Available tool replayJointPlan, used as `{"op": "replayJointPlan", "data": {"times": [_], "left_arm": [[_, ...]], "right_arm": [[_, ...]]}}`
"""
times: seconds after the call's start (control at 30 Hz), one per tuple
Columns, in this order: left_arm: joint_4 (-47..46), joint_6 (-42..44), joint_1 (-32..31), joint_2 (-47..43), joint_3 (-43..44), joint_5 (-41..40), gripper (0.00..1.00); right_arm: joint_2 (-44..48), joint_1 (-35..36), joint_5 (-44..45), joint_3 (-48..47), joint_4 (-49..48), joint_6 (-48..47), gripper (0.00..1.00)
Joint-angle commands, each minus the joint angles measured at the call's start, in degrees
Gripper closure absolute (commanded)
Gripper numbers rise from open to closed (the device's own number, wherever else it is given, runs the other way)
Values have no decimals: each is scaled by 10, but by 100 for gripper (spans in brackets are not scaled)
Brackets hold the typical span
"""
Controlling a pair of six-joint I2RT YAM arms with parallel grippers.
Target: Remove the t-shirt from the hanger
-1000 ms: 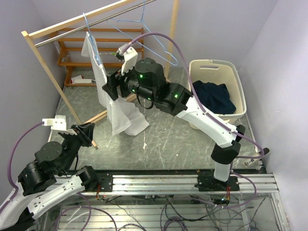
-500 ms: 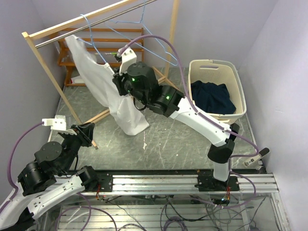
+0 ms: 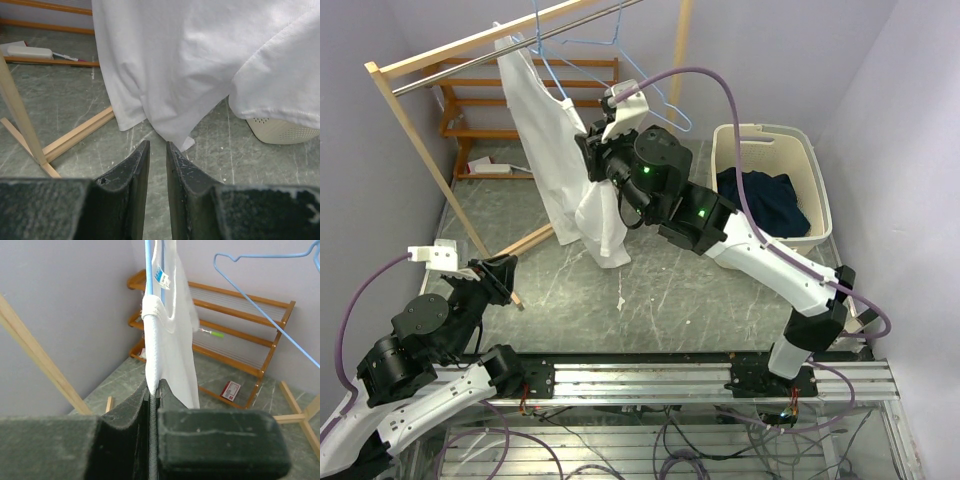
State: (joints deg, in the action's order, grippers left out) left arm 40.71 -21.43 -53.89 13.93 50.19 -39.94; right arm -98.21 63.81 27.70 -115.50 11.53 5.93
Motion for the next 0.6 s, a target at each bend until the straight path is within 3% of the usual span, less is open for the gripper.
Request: {"op": "replayJointPlan", "data": {"times": [0.0,0.1,0.3,0.57], "left_arm": [[-6,1,0,3,12,2,69],[-7,1,0,1,12,4,66],[-30,19,0,-7,7,37,49],[-151,114,0,-28,-1,190,30]], "right_arm": [[-4,-2,18,-45,-56,-12,100],[2,-1,13,-53,-10,0,100],[131,-1,-21,102,33,32,100],[296,-1,-156,224,155,72,100]]}}
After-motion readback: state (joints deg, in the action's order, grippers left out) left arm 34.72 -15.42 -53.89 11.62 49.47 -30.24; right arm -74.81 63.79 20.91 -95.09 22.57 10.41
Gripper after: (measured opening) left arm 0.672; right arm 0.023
